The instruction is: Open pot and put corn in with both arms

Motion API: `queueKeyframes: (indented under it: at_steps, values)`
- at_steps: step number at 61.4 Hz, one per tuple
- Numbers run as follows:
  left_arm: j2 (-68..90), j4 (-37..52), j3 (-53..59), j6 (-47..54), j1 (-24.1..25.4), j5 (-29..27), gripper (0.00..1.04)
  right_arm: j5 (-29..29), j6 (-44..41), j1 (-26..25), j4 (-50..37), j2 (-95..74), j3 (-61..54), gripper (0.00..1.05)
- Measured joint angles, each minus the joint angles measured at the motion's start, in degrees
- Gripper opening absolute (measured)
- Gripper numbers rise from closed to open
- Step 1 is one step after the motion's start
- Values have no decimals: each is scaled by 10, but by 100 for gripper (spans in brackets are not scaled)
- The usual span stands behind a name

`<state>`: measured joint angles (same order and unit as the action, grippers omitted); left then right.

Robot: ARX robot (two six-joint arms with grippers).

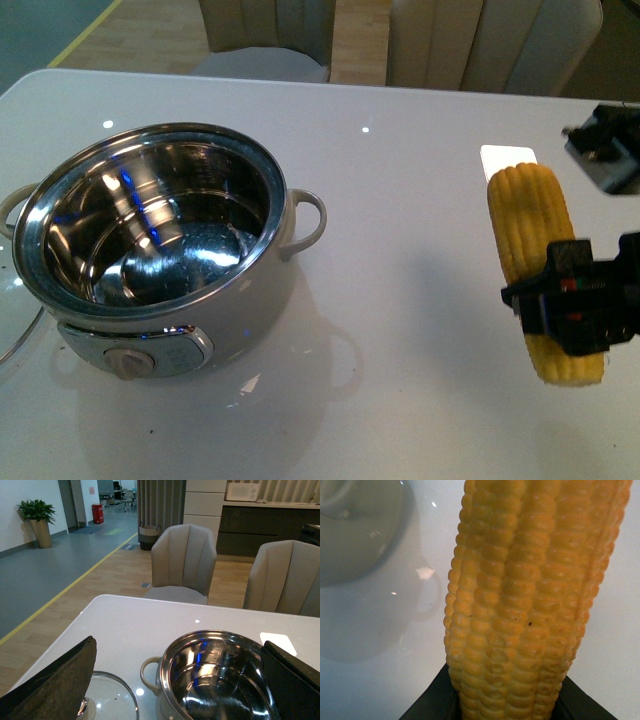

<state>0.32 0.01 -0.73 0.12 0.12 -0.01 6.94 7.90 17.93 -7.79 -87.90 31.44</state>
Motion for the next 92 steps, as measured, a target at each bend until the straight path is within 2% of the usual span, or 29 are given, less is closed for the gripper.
queueKeyframes:
  at_steps: [22, 58, 92]
  values:
    - [0, 0, 0, 0, 0, 0, 98, 0, 39, 42, 52, 4, 115, 32]
    - [0, 0, 0, 0, 0, 0, 98, 6, 164, 130, 68, -152, 308, 35]
    - [0, 0, 0, 0, 0, 0, 98, 9, 218, 192, 91, -289, 439, 37]
